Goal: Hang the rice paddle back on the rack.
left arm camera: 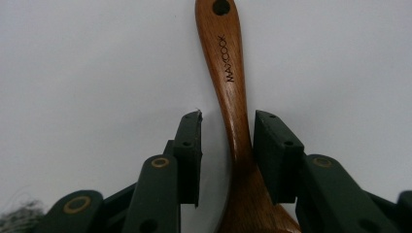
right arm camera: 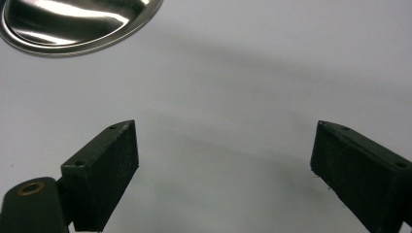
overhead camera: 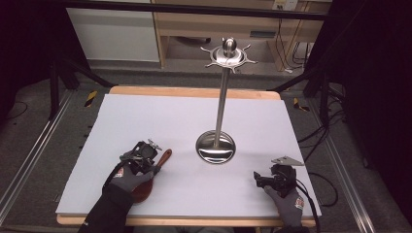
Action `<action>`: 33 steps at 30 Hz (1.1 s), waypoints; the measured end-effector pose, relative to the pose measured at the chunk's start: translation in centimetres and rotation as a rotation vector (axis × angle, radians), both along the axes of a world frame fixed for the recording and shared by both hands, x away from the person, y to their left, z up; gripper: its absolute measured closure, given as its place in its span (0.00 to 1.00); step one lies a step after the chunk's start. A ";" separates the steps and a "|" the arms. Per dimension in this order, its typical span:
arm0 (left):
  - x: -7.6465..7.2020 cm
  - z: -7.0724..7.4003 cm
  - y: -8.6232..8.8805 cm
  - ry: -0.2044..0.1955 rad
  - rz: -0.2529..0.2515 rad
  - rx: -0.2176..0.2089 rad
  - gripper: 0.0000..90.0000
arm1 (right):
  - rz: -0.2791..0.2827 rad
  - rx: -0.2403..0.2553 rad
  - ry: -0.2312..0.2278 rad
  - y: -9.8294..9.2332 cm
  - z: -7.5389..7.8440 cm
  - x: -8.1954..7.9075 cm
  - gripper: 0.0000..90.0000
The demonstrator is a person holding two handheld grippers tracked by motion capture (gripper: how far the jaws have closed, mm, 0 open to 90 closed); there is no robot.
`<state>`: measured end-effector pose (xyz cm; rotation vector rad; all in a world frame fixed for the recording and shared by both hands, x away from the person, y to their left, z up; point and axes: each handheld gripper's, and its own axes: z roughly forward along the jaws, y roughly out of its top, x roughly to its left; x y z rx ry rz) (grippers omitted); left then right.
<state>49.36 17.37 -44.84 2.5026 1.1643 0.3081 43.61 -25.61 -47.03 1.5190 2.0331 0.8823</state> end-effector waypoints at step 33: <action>1.3 0.0 -0.7 0.098 0.017 0.017 0.82 | 0.003 0.007 0.009 0.0 0.0 0.1 0.12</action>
